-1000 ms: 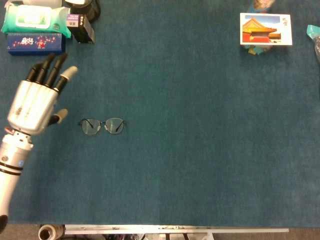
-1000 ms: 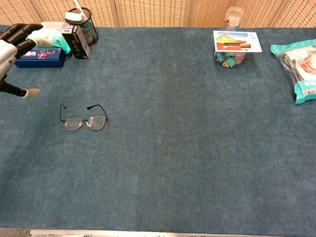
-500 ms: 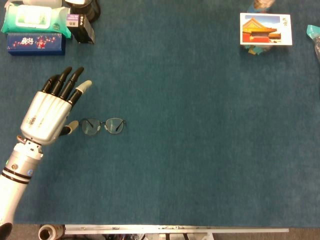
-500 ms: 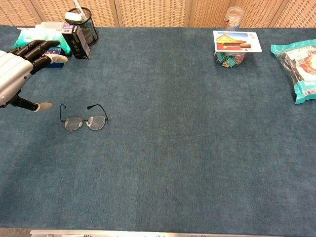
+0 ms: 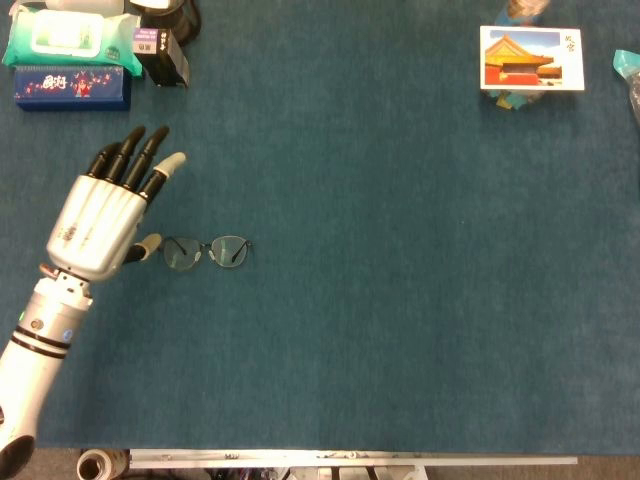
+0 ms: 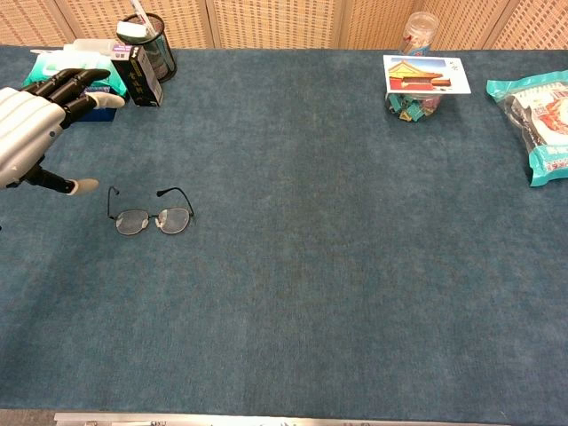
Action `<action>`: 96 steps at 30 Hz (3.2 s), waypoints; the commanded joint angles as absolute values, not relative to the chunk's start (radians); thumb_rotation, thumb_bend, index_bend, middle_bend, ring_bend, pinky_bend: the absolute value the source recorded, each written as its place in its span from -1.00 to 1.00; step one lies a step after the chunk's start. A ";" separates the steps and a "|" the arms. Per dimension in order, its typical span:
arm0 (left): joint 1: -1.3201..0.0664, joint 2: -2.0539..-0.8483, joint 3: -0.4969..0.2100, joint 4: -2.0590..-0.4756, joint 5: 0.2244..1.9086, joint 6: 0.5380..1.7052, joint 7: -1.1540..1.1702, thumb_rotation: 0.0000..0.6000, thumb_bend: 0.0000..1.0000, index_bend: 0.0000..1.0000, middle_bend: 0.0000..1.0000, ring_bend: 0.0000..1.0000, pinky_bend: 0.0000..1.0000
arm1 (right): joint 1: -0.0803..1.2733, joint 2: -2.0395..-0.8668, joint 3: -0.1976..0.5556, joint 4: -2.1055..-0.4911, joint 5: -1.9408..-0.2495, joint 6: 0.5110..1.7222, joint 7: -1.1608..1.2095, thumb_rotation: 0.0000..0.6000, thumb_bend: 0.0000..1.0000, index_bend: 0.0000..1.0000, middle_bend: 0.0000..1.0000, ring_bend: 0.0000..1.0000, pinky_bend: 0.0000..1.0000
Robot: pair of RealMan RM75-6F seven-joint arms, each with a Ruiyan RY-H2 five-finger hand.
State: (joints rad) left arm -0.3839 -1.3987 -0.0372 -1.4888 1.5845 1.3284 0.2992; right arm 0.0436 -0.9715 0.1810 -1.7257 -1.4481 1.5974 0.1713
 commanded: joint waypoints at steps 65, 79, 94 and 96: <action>-0.425 -1.532 -0.032 -1.411 1.616 1.302 0.347 1.00 -0.46 -0.67 -0.89 -0.92 -0.64 | 0.038 -0.955 0.192 -1.738 -1.441 1.609 0.192 1.00 -0.91 -0.69 -0.57 -0.68 -0.46; -0.437 -1.590 -0.007 -1.371 1.622 1.276 0.322 1.00 -0.46 -0.67 -0.89 -0.92 -0.64 | 0.032 -0.951 0.201 -1.739 -1.438 1.627 0.204 1.00 -0.91 -0.69 -0.57 -0.68 -0.46; -0.460 -1.667 -0.002 -1.296 1.611 1.230 0.278 1.00 -0.46 -0.67 -0.89 -0.92 -0.64 | 0.028 -0.949 0.201 -1.740 -1.442 1.634 0.208 1.00 -0.91 -0.69 -0.57 -0.68 -0.46; -0.467 -1.679 -0.007 -1.284 1.608 1.223 0.273 1.00 -0.46 -0.67 -0.89 -0.92 -0.64 | 0.027 -0.948 0.201 -1.740 -1.443 1.634 0.209 1.00 -0.91 -0.69 -0.57 -0.68 -0.46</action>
